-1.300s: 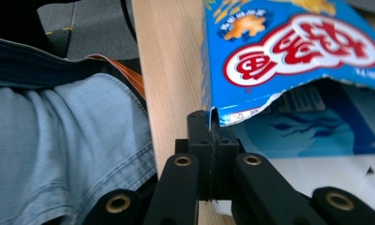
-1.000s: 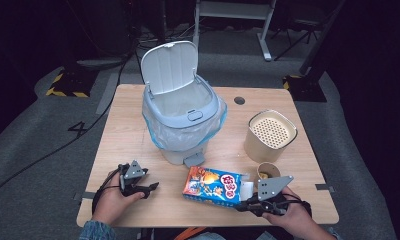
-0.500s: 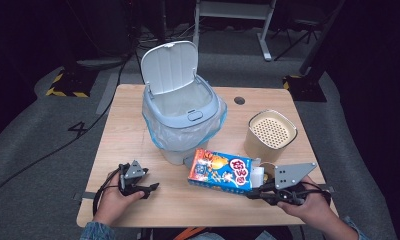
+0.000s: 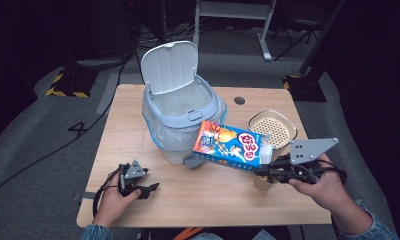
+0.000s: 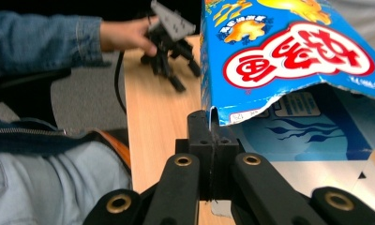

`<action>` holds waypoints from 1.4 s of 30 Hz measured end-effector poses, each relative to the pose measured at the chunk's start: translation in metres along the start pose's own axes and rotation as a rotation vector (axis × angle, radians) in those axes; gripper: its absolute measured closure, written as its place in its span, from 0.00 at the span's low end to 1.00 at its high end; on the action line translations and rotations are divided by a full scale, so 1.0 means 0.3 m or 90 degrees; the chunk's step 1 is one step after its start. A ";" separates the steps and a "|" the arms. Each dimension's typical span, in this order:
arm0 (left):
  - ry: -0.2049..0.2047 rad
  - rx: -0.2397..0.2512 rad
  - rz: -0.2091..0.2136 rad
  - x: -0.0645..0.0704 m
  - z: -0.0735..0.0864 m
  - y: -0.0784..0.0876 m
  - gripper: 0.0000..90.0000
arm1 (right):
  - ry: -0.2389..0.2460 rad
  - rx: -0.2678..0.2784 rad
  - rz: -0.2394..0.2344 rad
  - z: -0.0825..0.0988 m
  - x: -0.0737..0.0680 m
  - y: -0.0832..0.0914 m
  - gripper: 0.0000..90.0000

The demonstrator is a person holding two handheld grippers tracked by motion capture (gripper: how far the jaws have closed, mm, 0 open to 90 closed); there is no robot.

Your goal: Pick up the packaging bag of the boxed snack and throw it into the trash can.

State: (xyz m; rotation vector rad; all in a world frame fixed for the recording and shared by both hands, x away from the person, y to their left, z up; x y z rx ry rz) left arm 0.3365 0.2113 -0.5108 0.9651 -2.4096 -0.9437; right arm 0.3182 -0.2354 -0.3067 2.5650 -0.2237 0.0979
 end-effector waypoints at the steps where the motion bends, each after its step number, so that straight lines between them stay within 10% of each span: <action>1: 0.000 0.000 0.000 0.000 0.000 0.000 0.34 | 0.000 0.003 0.000 -0.013 0.005 0.007 1.00; 26: -0.003 -0.002 0.004 -0.001 -0.003 -0.004 0.33 | 0.011 0.028 -0.008 -0.190 0.022 0.085 1.00; 42: -0.003 -0.002 0.004 -0.001 -0.003 -0.004 0.33 | -0.016 0.019 0.027 -0.291 0.190 0.018 1.00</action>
Point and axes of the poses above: each handheld gripper's, and its own axes: y roughly backward along the jaws, z roughly out of its underside, x roughly to its right, the point moved 1 cm from there along -y, roughly forward along the jaws, and after that the axes turned 6 degrees about y, right-handed, at the moved point
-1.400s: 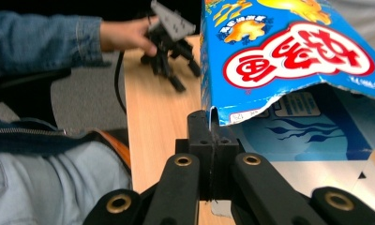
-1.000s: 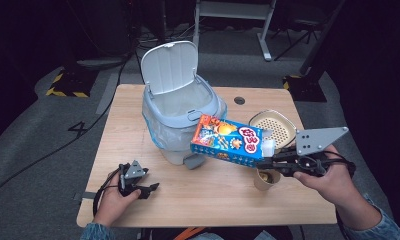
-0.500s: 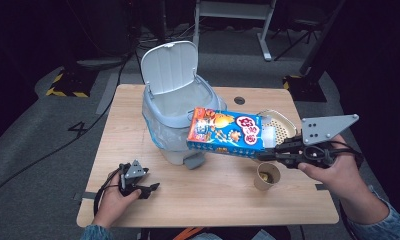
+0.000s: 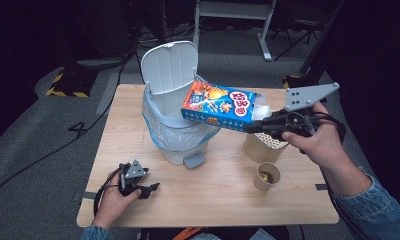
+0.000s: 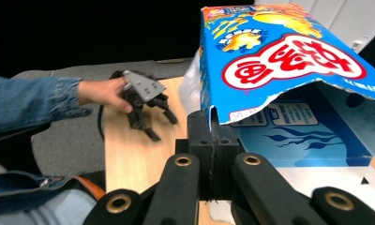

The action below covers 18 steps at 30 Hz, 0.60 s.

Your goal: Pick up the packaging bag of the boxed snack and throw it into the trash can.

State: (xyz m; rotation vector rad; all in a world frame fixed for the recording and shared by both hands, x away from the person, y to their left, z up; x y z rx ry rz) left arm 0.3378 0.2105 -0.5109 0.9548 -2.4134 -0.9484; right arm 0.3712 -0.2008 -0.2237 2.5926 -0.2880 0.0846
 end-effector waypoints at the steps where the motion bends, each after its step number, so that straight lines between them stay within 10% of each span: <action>1: 0.000 0.000 0.000 0.000 0.000 0.000 0.33 | -0.003 -0.003 0.003 -0.006 0.013 -0.016 1.00; 18: -0.002 -0.001 0.000 -0.002 0.000 0.001 0.33 | -0.040 -0.077 0.021 -0.063 0.129 -0.205 0.99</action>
Point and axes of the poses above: each handheld gripper's, and its own axes: y roughly backward along the jaws, z roughly out of its underside, x roughly to its right, the point moved 1 cm from there along -y, roughly forward along the jaws, and after that the axes turned 6 degrees about y, right-handed, at the moved point
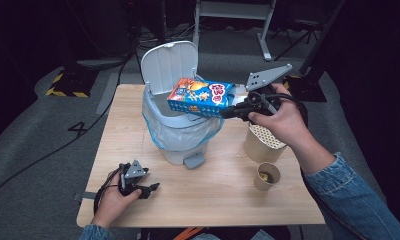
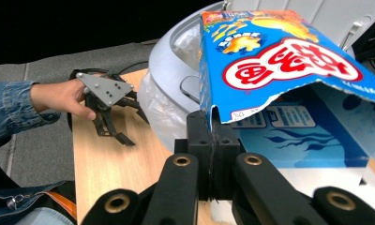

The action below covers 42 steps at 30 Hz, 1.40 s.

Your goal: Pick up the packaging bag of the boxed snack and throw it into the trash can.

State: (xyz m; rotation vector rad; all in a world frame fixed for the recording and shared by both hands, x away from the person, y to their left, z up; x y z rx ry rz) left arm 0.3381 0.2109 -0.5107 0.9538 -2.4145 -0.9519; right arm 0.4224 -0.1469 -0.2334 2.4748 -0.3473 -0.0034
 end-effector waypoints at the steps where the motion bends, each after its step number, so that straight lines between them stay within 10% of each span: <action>1: 0.000 0.000 0.000 0.000 0.000 0.000 0.33 | -0.001 0.000 0.001 -0.003 0.002 -0.004 0.99; 23: 0.003 0.000 0.000 0.001 0.000 0.000 0.33 | 0.004 0.073 0.082 -0.074 0.012 -0.070 0.60; 42: 0.006 -0.005 0.002 0.001 0.000 -0.002 0.27 | 0.006 0.088 0.100 0.172 0.020 0.158 0.29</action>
Point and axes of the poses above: each handheld gripper's, and its own axes: y roughly backward along the jaws, z roughly out of its underside, x roughly to its right, the point moved 1 cm from there along -y, roughly forward along the jaws, and after that the axes turned 6 degrees about y, right-handed, at the moved point
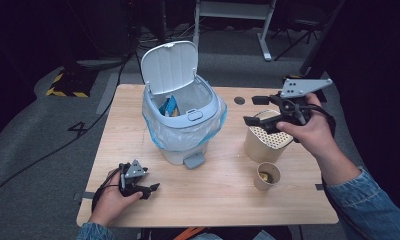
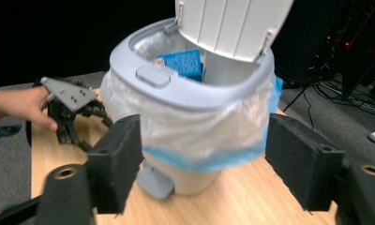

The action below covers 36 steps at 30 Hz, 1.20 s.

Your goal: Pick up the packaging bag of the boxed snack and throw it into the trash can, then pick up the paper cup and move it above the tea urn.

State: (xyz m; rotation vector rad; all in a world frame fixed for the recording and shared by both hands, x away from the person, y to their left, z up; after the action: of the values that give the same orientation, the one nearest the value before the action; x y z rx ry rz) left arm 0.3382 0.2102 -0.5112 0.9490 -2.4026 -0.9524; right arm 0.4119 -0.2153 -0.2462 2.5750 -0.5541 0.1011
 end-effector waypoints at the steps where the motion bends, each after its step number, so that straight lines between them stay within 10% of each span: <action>1: -0.001 0.000 0.001 0.001 0.000 -0.001 0.26 | -0.002 0.001 0.002 0.017 -0.003 0.022 0.28; 19: -0.005 -0.006 0.001 0.005 -0.006 -0.008 0.19 | -0.018 -0.022 0.038 0.330 -0.060 0.275 0.27; 36: -0.007 -0.006 -0.001 0.006 -0.005 -0.008 0.19 | -0.074 -0.047 0.025 0.675 -0.114 0.293 0.25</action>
State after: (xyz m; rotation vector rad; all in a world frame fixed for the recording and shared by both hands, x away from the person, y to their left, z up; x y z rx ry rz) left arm 0.3389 0.2071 -0.5117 0.9451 -2.4041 -0.9711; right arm 0.3387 -0.3713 -0.3884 2.5109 -0.6387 -0.0545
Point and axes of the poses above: each handheld gripper's, and its own axes: y roughly backward along the jaws, z roughly out of its underside, x roughly to its right, the point moved 1 cm from there along -y, roughly forward along the jaws, and after that the axes turned 6 degrees about y, right-handed, at the moved point
